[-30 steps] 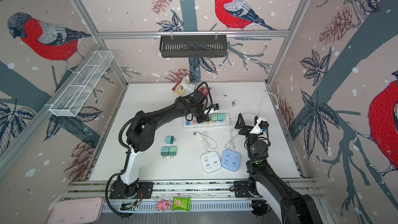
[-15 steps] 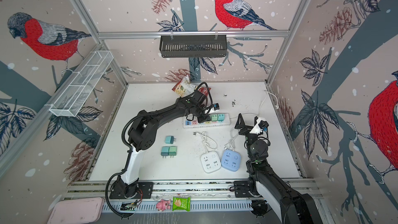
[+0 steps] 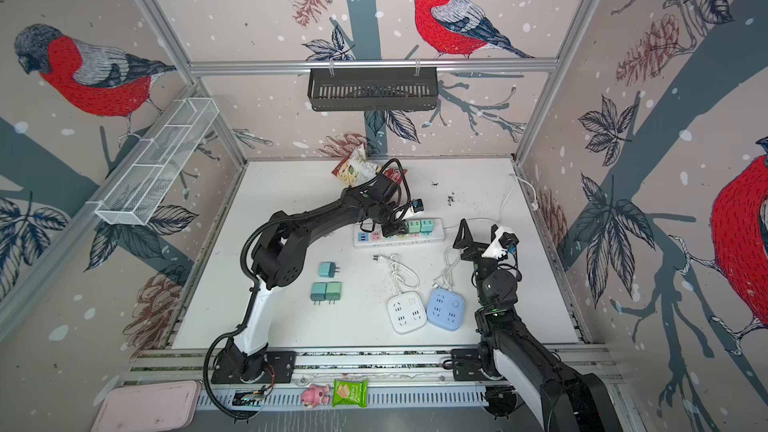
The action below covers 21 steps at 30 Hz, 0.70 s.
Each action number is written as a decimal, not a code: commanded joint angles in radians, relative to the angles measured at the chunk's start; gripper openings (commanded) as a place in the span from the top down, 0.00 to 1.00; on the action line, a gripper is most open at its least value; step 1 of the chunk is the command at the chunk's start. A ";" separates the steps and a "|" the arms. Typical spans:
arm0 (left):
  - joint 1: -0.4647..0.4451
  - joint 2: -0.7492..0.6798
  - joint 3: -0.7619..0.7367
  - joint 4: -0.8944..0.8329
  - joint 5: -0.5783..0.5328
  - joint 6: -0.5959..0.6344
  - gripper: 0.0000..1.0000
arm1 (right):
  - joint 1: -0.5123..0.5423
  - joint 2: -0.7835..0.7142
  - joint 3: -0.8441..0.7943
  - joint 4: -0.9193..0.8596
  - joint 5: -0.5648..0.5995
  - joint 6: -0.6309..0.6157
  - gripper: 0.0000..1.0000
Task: Insert the plug
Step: 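Open the left gripper and lift it off the plugged teal adapter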
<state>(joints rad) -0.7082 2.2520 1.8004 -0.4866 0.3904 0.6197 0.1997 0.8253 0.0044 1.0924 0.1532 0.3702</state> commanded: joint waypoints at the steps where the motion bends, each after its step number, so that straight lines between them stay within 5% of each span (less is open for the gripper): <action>1: 0.002 0.024 0.007 -0.082 -0.005 0.016 1.00 | -0.002 0.001 -0.064 0.021 -0.011 0.016 0.00; 10: 0.003 0.038 0.059 -0.122 -0.009 0.013 0.97 | -0.005 0.007 -0.061 0.017 -0.011 0.020 0.00; 11: 0.003 0.036 0.062 -0.121 -0.014 0.008 0.88 | -0.005 0.006 -0.061 0.018 -0.011 0.021 0.00; 12: 0.003 0.032 0.063 -0.119 -0.016 0.003 0.30 | -0.006 0.007 -0.060 0.016 -0.011 0.021 0.00; 13: 0.004 0.025 0.063 -0.118 -0.016 0.002 0.01 | -0.006 0.008 -0.060 0.016 -0.012 0.022 0.00; 21: 0.003 -0.098 0.026 -0.067 0.023 -0.034 0.01 | -0.011 0.011 -0.057 0.010 -0.012 0.028 0.00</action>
<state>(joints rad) -0.7067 2.2066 1.8416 -0.5781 0.3798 0.5983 0.1890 0.8356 0.0044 1.0882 0.1501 0.3927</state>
